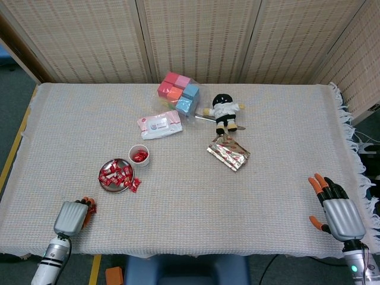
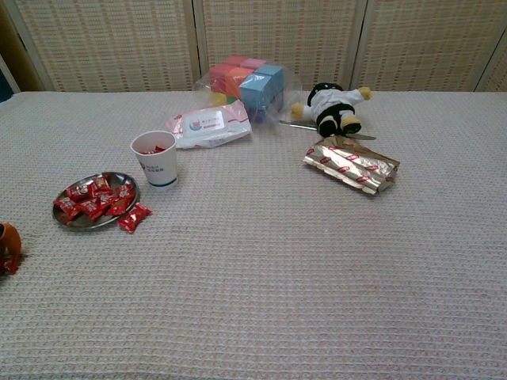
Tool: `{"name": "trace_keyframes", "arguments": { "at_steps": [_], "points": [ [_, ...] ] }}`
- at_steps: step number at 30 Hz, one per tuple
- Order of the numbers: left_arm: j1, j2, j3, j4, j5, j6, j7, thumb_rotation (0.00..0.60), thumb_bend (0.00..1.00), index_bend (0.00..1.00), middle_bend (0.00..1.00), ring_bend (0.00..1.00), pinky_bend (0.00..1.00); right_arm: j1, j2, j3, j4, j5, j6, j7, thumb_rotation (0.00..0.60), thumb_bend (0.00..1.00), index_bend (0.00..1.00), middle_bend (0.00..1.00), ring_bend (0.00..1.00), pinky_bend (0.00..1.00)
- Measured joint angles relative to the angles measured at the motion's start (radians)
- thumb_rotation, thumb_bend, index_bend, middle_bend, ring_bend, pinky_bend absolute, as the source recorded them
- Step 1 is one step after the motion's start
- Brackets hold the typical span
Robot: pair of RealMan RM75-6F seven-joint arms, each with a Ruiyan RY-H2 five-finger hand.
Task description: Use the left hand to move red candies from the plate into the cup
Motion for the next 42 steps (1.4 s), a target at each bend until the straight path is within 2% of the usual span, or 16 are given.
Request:
{"name": "trace_keyframes", "arguments": {
  "at_steps": [5, 13, 19, 26, 29, 36, 42],
  "points": [
    [0.004, -0.016, -0.014, 0.031, 0.015, 0.009, -0.003, 0.6, 0.42, 0.51, 0.58, 0.65, 1.0, 0.0, -0.001, 0.002, 0.001, 0.005, 0.0, -0.002, 0.6, 0.14, 0.0, 0.0, 0.0, 0.14],
    [-0.008, -0.006, -0.062, 0.016, 0.043, 0.054, -0.051, 0.6, 0.42, 0.52, 0.59, 0.65, 1.0, 0.003, -0.006, 0.006, 0.003, 0.014, -0.008, -0.009, 0.6, 0.14, 0.0, 0.0, 0.0, 0.15],
    [-0.088, 0.016, -0.153, -0.051, 0.035, 0.022, -0.079, 0.6, 0.42, 0.5, 0.59, 0.65, 1.0, 0.009, -0.013, 0.008, 0.005, 0.025, -0.018, -0.02, 0.6, 0.14, 0.0, 0.0, 0.0, 0.15],
    [-0.24, 0.005, -0.296, -0.095, -0.047, -0.118, -0.085, 0.6, 0.42, 0.5, 0.58, 0.65, 1.0, 0.009, -0.015, 0.018, 0.008, 0.046, -0.019, -0.025, 0.6, 0.14, 0.0, 0.0, 0.0, 0.15],
    [-0.294, -0.017, -0.331, -0.093, -0.088, -0.18, -0.083, 0.6, 0.42, 0.5, 0.58, 0.65, 1.0, 0.011, -0.015, 0.021, 0.011, 0.059, -0.025, -0.025, 0.6, 0.14, 0.0, 0.0, 0.0, 0.15],
    [-0.38, -0.092, -0.368, 0.0, -0.125, -0.224, -0.066, 0.6, 0.42, 0.49, 0.58, 0.65, 1.0, 0.012, -0.012, 0.031, 0.015, 0.082, -0.026, -0.022, 0.6, 0.14, 0.0, 0.0, 0.0, 0.15],
    [-0.428, -0.136, -0.372, 0.064, -0.136, -0.239, -0.058, 0.6, 0.42, 0.47, 0.57, 0.65, 1.0, 0.017, -0.013, 0.035, 0.018, 0.095, -0.037, -0.023, 0.6, 0.14, 0.0, 0.0, 0.0, 0.15]
  ]
}}
